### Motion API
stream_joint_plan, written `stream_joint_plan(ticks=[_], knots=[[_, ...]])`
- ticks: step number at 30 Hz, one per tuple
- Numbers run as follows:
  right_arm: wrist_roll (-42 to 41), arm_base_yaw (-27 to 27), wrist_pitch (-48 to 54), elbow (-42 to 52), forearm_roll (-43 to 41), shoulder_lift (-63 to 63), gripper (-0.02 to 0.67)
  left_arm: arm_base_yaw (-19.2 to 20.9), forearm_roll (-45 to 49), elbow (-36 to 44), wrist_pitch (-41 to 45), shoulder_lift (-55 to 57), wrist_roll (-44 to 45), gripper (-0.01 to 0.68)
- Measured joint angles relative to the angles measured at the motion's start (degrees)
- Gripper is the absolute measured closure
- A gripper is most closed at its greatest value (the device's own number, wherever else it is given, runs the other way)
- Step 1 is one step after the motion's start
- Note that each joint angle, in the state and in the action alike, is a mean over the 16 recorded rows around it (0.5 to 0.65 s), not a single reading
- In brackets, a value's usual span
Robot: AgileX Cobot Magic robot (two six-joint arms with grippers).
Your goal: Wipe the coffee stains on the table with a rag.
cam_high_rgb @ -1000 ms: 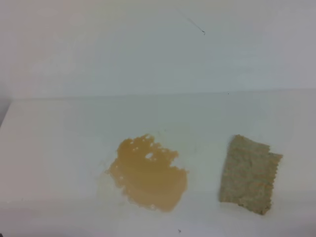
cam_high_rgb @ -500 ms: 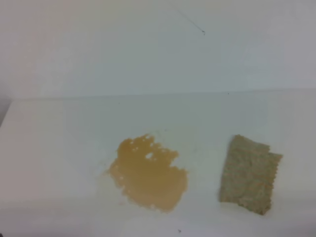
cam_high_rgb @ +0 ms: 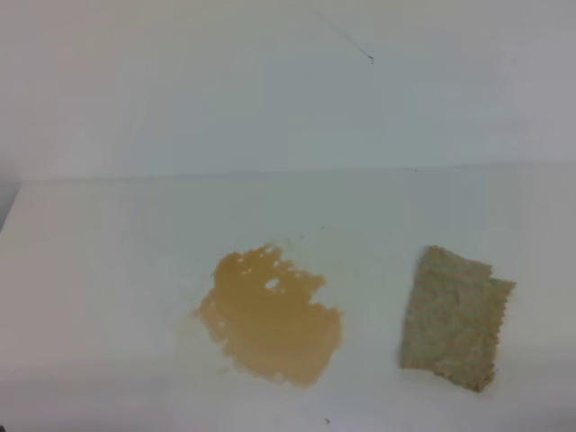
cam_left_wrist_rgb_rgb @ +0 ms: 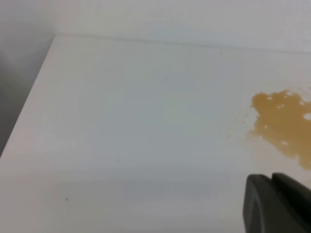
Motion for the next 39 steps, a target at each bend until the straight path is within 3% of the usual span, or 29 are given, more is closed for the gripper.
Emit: stream_joint_plan(ticks=[16, 25, 32, 39], knots=[[0.0, 0.0, 0.1, -0.1, -0.3, 0.0, 0.652, 0.0, 0.0, 0.0, 0.0, 0.0, 0.0, 0.675], [0.0, 0.0, -1.8, 0.1, -4.9, 0.0, 0.652, 0.0, 0.0, 0.0, 0.0, 0.0, 0.0, 0.675], [0.4, 0.0, -10.7, 0.0, -8.2, 0.0, 0.652, 0.0, 0.0, 0.0, 0.0, 0.0, 0.0, 0.675], [3.4, 0.0, -27.4, -0.5, -6.9, 0.0, 0.652, 0.0, 0.0, 0.0, 0.0, 0.0, 0.0, 0.675]])
